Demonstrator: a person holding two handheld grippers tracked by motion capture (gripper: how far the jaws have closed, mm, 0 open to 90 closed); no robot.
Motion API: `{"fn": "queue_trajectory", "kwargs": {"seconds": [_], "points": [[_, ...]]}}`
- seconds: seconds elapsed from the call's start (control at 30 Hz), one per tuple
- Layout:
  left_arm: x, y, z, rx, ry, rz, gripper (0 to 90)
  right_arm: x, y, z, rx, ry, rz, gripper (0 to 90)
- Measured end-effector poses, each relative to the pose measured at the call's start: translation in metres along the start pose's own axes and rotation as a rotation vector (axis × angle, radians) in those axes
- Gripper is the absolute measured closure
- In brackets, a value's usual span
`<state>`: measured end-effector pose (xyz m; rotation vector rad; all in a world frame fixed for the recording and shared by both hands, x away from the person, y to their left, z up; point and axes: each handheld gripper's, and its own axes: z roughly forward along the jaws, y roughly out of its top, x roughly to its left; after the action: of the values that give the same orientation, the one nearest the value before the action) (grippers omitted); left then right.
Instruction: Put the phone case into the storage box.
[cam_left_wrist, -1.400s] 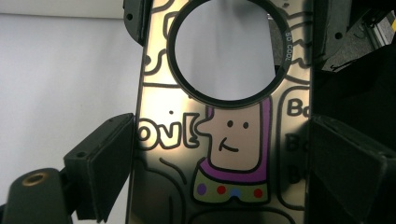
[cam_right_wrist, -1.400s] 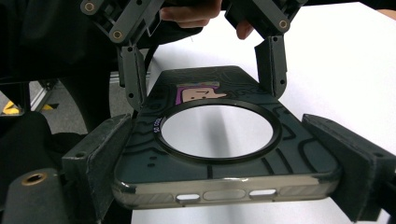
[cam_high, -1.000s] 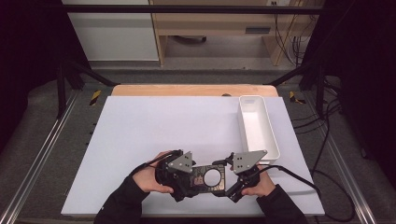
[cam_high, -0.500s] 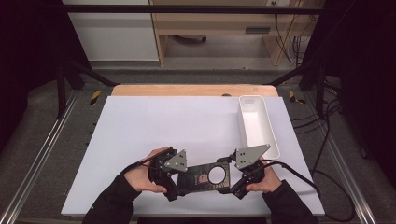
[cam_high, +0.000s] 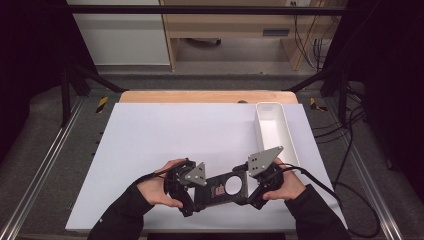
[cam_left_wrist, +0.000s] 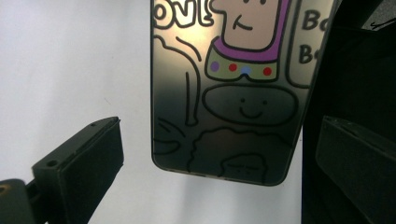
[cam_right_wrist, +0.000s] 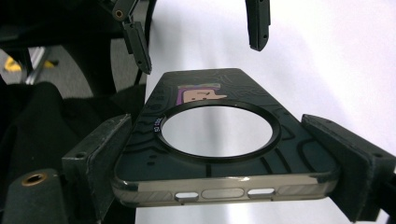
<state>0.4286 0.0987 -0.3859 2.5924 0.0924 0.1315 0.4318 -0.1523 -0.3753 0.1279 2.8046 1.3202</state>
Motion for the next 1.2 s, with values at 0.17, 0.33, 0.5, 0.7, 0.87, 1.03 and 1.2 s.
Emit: {"fn": "queue_trajectory", "kwargs": {"seconds": [0.17,0.33,0.5,0.7,0.87,1.03,1.2], "points": [[-0.001,0.002,0.003,0.004,-0.003,0.004,0.1,0.000,0.013,-0.003,0.069,-0.002,-0.014,12.4],[-0.001,0.004,0.007,0.006,-0.001,0.003,0.0,0.000,0.023,-0.001,0.129,-0.002,-0.027,12.3],[0.000,0.006,0.012,0.002,-0.002,-0.003,0.0,0.000,0.030,0.003,0.171,-0.001,-0.040,12.3],[0.001,0.009,0.018,0.005,-0.008,0.002,0.0,-0.004,0.039,0.006,0.199,0.004,-0.039,12.3],[0.004,0.012,0.021,-0.003,-0.008,-0.002,0.0,-0.007,0.045,0.008,0.225,0.010,-0.041,12.3],[0.006,0.013,0.025,0.002,-0.009,-0.006,0.0,-0.009,0.050,0.011,0.247,0.011,-0.039,12.3],[0.010,0.014,0.028,0.009,-0.020,-0.016,0.2,-0.011,0.055,0.015,0.275,0.013,-0.044,12.3]]}}
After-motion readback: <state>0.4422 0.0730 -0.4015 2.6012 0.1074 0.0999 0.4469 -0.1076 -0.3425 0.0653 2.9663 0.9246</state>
